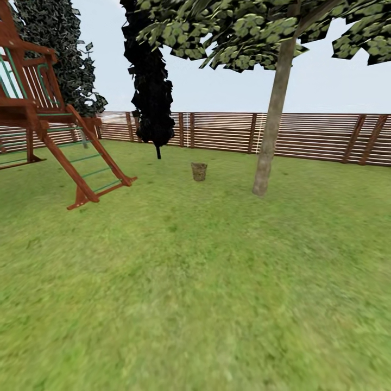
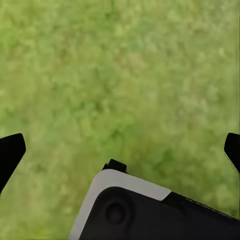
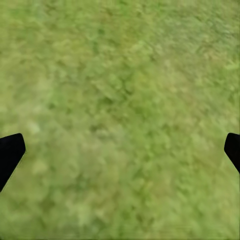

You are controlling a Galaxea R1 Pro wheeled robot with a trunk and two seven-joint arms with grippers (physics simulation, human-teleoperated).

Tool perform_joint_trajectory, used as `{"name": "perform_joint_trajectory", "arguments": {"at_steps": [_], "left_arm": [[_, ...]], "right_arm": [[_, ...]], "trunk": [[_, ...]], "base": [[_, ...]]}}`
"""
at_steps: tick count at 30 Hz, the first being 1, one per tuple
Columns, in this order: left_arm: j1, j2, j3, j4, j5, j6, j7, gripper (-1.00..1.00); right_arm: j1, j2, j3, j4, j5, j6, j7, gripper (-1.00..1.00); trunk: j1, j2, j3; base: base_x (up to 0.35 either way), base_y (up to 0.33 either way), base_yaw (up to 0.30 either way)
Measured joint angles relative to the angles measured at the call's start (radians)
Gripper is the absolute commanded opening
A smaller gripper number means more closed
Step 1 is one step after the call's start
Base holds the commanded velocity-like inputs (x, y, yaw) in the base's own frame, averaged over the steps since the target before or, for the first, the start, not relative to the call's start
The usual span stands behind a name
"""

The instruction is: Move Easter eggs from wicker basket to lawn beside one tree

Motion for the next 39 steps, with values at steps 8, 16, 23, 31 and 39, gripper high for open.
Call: {"name": "perform_joint_trajectory", "arguments": {"at_steps": [8,16,23,31,39], "left_arm": [[0.0,0.0,0.0,0.001,0.0,0.0,0.0,1.0],[0.0,-0.004,-0.001,0.001,-0.001,-0.001,0.0,1.0],[0.0,-0.004,-0.001,0.0,-0.001,-0.002,0.0,1.0],[0.0,-0.004,-0.001,0.0,-0.002,-0.009,0.0,1.0],[0.0,-0.003,-0.001,0.0,-0.001,-0.009,0.0,1.0]], "right_arm": [[0.0,0.0,0.0,0.0,0.0,0.0,0.0,1.0],[0.0,0.0,0.0,0.0,0.0,0.0,0.0,1.0],[0.0,0.0,0.0,0.0,0.0,0.0,0.0,1.0],[0.0,0.0,0.0,0.0,0.0,0.0,0.0,1.0],[0.0,0.001,0.0,0.0,0.0,0.0,0.0,1.0]], "trunk": [[0.0,0.0,0.0],[0.0,0.0,0.0],[0.0,0.0,0.0],[0.0,0.0,0.0],[0.0,0.0,0.0]], "base": [[0.333,0.086,0.122],[0.333,0.014,0.03],[0.333,0.0,0.001],[0.333,0.001,0.0],[0.331,0.134,0.0]]}}
